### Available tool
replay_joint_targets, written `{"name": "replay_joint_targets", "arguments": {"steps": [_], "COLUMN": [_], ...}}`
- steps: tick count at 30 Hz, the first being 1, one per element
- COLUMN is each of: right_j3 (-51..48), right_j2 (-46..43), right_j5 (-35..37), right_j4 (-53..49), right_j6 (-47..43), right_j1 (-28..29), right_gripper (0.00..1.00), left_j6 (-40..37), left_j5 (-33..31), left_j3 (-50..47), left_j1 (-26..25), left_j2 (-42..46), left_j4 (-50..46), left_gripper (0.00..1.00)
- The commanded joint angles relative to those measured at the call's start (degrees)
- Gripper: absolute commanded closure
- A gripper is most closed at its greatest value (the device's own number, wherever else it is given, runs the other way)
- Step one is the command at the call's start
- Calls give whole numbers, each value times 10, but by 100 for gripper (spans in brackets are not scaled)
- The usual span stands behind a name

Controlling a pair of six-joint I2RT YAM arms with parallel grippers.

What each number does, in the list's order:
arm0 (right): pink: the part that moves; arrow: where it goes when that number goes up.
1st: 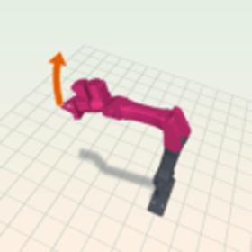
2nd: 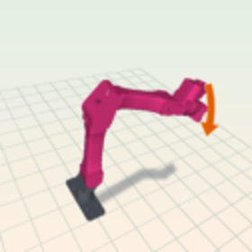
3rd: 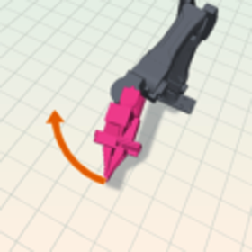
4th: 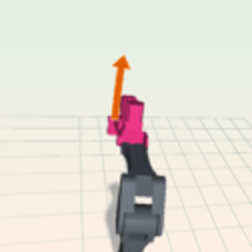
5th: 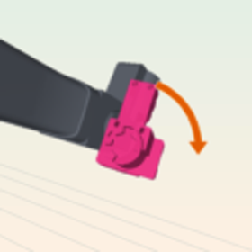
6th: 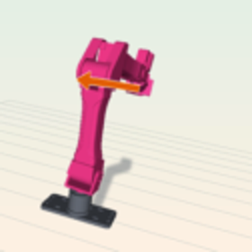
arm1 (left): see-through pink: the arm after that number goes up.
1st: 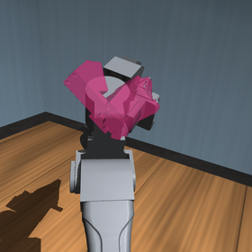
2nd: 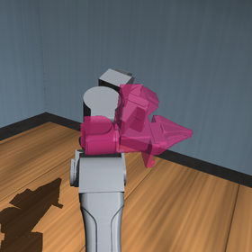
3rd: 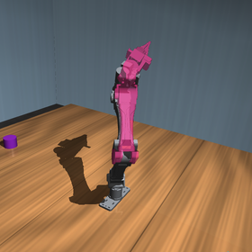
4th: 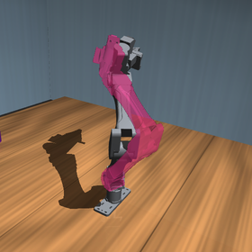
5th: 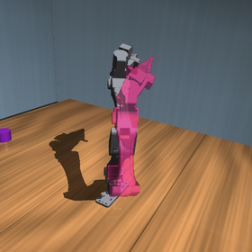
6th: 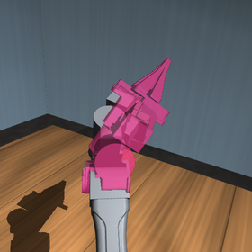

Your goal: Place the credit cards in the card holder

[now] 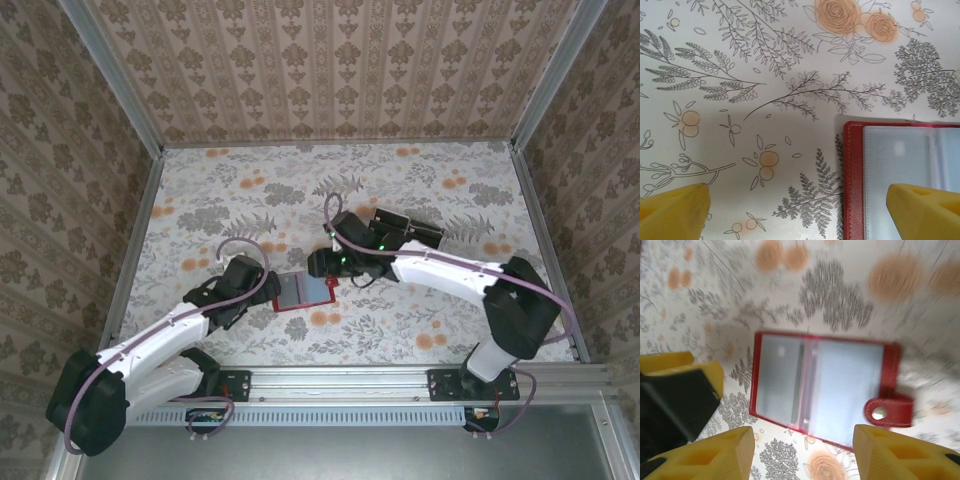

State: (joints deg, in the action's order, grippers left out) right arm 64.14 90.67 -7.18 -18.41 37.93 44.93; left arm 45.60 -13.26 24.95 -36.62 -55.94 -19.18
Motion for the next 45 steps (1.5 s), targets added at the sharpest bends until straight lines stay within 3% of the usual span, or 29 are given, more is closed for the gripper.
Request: {"name": "replay_joint_targets", "arguments": {"steps": [1,9,18,45], "right_j3": [43,61,47,21], "right_j2": [-27,-27,24,85], "right_j5": [79,296,392,349], "right_j4": [-181,-329,-375,-364], "right_j6": [-144,-272,-304,-293], "right_j1": [-45,-100,-110,-129], "right_gripper": [43,43,44,58], "left_j6": [-25,-45,-52,-48], "left_j5": [14,20,23,37], "left_j3": [23,46,56,53], "left_j1": [6,8,9,15], "left_j2": [-6,-21,-29,-49], "left_j4": [-6,-20,-22,2], "left_gripper": [0,0,0,0]}}
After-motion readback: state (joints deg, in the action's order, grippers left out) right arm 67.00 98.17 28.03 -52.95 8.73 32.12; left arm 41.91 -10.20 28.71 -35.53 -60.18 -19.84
